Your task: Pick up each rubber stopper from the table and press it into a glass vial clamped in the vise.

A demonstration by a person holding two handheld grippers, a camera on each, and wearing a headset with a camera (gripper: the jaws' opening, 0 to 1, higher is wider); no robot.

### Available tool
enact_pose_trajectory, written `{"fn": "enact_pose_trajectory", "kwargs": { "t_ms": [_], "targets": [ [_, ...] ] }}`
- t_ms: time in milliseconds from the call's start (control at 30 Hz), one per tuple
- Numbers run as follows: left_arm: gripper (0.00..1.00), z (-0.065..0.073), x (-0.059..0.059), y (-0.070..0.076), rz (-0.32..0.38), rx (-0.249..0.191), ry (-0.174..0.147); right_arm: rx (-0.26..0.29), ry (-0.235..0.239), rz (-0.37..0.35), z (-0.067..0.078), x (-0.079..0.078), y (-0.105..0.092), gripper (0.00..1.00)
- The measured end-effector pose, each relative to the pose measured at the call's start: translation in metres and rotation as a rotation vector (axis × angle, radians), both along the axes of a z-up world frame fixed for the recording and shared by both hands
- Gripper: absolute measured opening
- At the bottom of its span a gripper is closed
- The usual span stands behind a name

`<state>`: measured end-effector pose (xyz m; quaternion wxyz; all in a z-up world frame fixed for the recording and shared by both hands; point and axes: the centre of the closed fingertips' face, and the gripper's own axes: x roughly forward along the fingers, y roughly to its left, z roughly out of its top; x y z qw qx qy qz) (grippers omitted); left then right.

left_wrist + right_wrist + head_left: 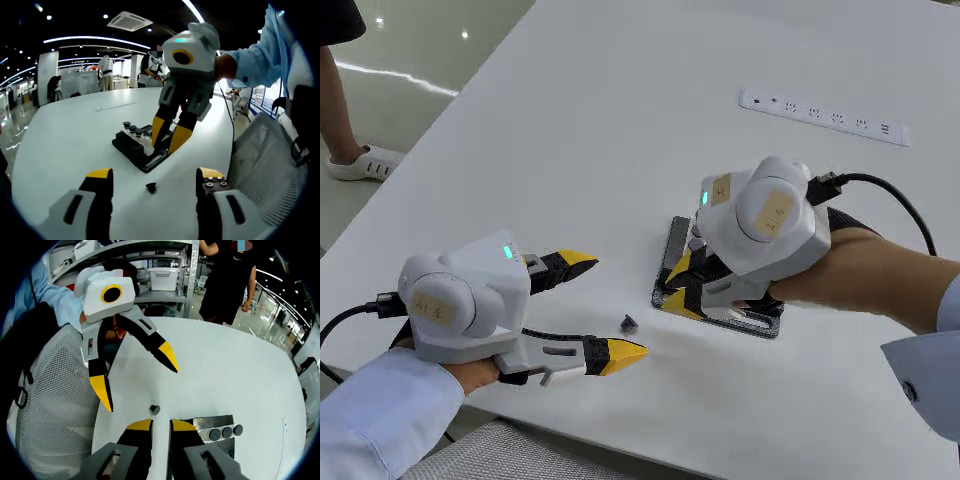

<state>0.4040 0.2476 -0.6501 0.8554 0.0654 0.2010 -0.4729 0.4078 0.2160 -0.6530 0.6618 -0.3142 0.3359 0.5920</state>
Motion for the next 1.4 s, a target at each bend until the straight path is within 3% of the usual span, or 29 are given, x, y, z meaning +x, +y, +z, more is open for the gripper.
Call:
{"fn": "enact_pose_trajectory", "kwargs": {
  "t_ms": [167,300,400,533,933,1033,1200,1400],
  "targets": [
    [0.60,-0.007,-0.001,-0.002,0.000,0.034,0.018,0.115,-0.008,-0.096,0.016,-0.001,-0.001,0.18],
    [0.57,-0.013,0.000,-0.001,0.009,0.068,0.038,0.230,0.019,-0.187,0.027,-0.007,-0.007,0.28],
    [0.52,-0.017,0.000,0.000,0.014,0.105,0.047,0.282,-0.007,-0.233,0.032,-0.009,-0.015,0.37],
    [0.50,-0.020,0.003,0.000,0.028,0.122,0.062,0.337,-0.049,-0.281,0.034,-0.016,-0.026,0.46],
    [0.44,-0.037,0.003,0.002,0.045,0.223,0.103,0.392,-0.106,-0.411,0.023,-0.016,-0.056,0.73],
    [0.43,-0.042,0.000,0.000,0.029,0.256,0.110,0.398,-0.118,-0.434,0.022,-0.016,-0.062,0.75],
    [0.33,-0.048,0.000,-0.002,0.034,0.304,0.134,0.409,-0.110,-0.462,0.020,-0.021,-0.069,0.74],
    [0.22,-0.046,0.006,-0.003,0.082,0.298,0.160,0.432,-0.107,-0.482,0.021,-0.022,-0.075,0.71]
  ]
}}
